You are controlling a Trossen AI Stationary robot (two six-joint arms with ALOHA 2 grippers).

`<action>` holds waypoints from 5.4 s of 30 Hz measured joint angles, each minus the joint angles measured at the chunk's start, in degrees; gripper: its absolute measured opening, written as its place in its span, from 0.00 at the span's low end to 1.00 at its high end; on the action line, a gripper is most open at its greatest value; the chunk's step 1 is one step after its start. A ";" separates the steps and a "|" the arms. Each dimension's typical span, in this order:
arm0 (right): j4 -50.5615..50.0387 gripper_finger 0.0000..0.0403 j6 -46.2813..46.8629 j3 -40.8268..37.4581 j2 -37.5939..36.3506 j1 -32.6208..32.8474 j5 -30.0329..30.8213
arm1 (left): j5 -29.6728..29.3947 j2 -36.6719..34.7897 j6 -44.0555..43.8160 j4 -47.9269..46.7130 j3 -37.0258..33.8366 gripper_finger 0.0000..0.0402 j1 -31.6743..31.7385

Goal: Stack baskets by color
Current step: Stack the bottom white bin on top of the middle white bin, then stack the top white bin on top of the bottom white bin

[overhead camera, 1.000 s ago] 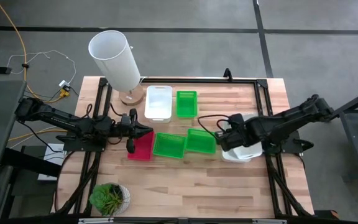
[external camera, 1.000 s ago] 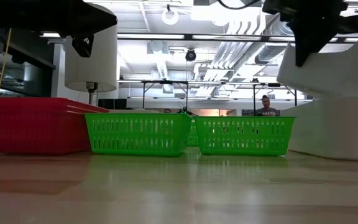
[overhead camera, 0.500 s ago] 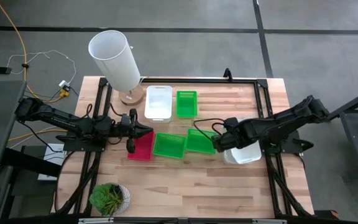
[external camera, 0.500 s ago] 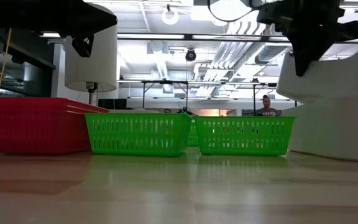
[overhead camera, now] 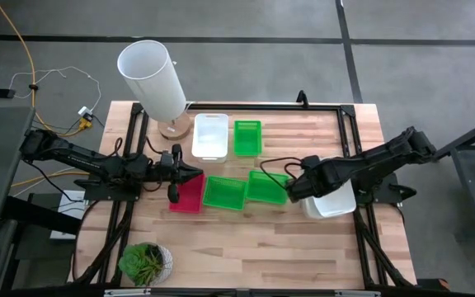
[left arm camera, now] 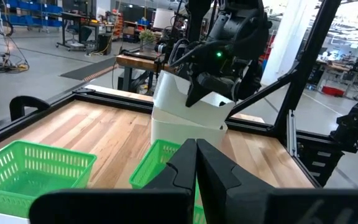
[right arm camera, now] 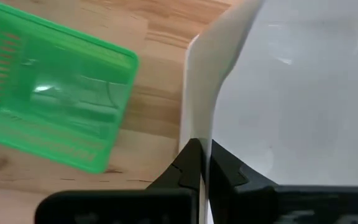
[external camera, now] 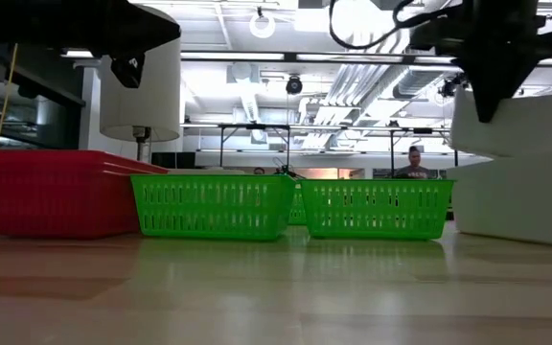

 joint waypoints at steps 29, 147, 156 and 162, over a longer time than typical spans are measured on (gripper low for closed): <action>7.52 0.07 -10.90 -8.81 0.02 -2.09 -10.83 | 0.02 0.00 -0.13 0.00 0.00 0.00 -0.02; 97.91 0.64 -85.32 -33.62 -16.09 -19.82 -13.16 | -22.62 28.18 -34.50 -45.76 19.02 0.56 25.03; 97.92 0.64 -84.99 -33.62 -16.09 -19.82 -13.14 | -19.90 33.64 -35.51 -44.33 19.02 0.52 25.05; 97.92 0.64 -84.88 -33.62 -16.09 -19.82 -13.14 | -18.82 33.28 -33.09 -42.24 18.99 0.25 24.96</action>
